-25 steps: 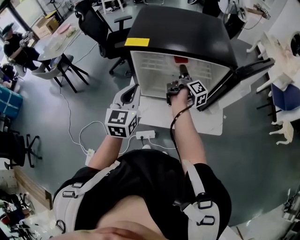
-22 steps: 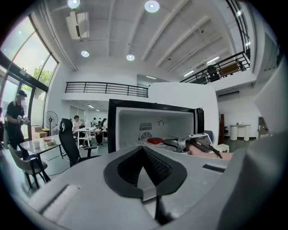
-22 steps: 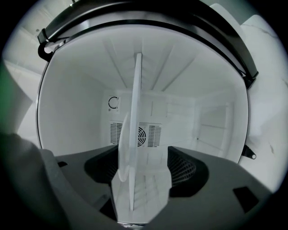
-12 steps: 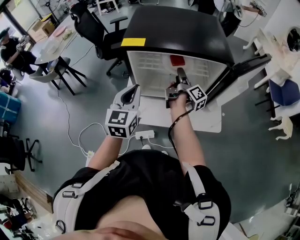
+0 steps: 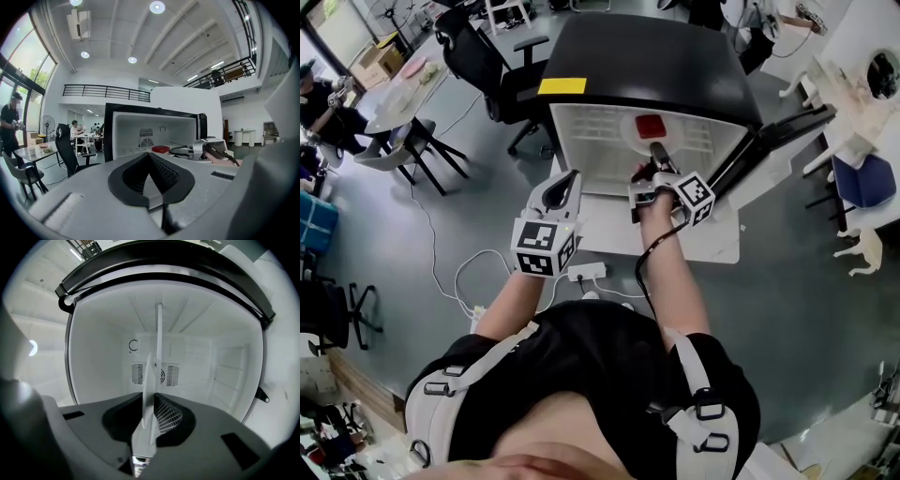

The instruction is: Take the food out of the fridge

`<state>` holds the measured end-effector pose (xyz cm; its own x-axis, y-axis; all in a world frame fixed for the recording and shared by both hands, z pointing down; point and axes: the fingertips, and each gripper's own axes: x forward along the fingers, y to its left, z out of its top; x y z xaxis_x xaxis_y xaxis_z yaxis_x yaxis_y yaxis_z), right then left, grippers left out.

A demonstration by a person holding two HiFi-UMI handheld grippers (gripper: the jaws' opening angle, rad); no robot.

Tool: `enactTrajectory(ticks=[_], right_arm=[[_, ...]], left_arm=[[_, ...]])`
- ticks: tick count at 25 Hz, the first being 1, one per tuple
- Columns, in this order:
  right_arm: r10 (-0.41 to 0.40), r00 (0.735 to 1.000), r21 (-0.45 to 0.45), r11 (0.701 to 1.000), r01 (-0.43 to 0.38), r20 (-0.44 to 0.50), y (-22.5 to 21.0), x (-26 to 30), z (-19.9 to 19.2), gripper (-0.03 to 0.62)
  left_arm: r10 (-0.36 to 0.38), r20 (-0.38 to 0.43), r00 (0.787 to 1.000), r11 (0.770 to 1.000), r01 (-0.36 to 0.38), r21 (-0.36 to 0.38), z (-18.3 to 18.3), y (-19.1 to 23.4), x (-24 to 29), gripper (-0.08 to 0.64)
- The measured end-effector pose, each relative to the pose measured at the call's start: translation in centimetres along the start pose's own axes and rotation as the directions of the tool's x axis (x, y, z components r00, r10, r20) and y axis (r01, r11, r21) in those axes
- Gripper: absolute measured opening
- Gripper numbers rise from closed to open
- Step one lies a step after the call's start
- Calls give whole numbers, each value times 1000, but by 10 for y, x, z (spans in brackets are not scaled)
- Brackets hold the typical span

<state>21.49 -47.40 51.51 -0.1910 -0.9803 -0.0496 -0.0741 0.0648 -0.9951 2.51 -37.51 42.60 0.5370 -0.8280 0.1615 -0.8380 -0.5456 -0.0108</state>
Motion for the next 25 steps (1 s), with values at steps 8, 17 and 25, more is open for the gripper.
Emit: enactTrajectory(ticks=[8,17,25], right_arm=[[12,1000,18,1000,-12,-5,-2,-16,-1,48],[32,999,6,999,-32,-11,5,-37,-1,44],[65,998,4,998,-64,-29,23,-63,-5,44]], left_arm=[[-14,-3,1000,1000,14,1,-1,-5,2,3],[-37,-5,999,999,37,-4,-4,-14,4,3],[-52,-14,999,998,52,-18,-9,-18,5,3]])
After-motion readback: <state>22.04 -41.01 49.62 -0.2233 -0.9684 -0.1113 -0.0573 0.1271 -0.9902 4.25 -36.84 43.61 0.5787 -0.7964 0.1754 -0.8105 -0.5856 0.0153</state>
